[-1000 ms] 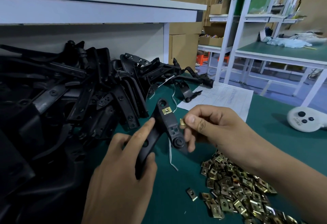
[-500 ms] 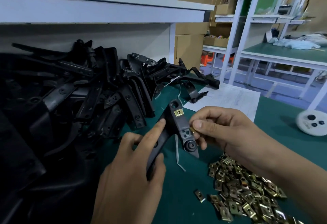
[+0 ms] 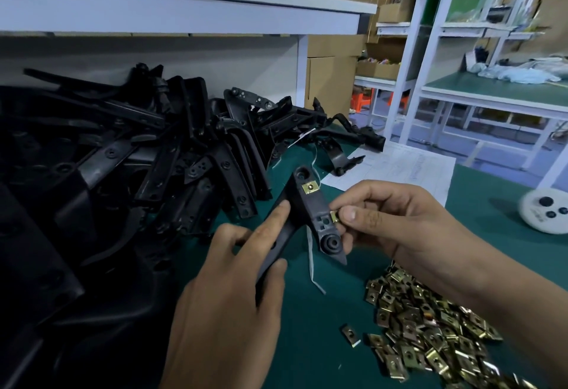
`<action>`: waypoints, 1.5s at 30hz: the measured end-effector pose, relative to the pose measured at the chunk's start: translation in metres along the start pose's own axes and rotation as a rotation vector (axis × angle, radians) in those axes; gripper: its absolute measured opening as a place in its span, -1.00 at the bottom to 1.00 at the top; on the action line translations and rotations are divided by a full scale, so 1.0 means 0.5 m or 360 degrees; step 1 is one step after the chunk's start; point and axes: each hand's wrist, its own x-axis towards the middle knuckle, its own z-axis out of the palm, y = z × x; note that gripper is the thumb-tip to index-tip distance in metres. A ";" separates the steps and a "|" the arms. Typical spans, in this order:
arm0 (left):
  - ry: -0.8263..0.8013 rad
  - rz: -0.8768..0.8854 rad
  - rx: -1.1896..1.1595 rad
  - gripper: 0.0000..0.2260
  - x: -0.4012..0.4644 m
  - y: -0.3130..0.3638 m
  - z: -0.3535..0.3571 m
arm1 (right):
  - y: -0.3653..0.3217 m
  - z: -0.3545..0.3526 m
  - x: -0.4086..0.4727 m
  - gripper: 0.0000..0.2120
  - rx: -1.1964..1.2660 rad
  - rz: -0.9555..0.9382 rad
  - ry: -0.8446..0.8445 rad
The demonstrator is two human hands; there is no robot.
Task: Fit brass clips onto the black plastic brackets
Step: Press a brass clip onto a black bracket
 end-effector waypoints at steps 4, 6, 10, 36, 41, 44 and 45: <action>0.0001 0.0042 0.0041 -0.40 -0.002 -0.003 0.001 | -0.004 -0.005 0.001 -0.86 -0.0078 -0.0004 -0.0043; -0.0004 0.0049 0.0019 -0.39 -0.003 -0.002 -0.001 | -0.009 -0.009 -0.001 -0.87 -0.0141 -0.0001 -0.0062; 0.0030 0.0144 -0.0017 -0.39 -0.001 -0.006 0.003 | -0.020 -0.015 -0.002 -0.89 -0.0114 0.0027 -0.0143; 0.0149 0.0239 -0.0179 -0.42 -0.001 -0.006 0.005 | -0.009 0.004 -0.006 -0.62 0.0483 0.0372 -0.0656; 0.0147 0.0226 -0.0205 -0.42 0.002 -0.007 0.006 | 0.009 0.011 -0.002 -0.60 0.0641 0.0389 -0.0644; 0.0151 0.0245 -0.0194 -0.41 0.000 -0.009 0.010 | 0.010 0.010 0.000 -0.61 0.0626 0.0387 -0.0625; 0.0149 0.0255 -0.0198 -0.41 0.000 -0.008 0.011 | 0.010 0.009 0.001 -0.61 0.0627 0.0380 -0.0621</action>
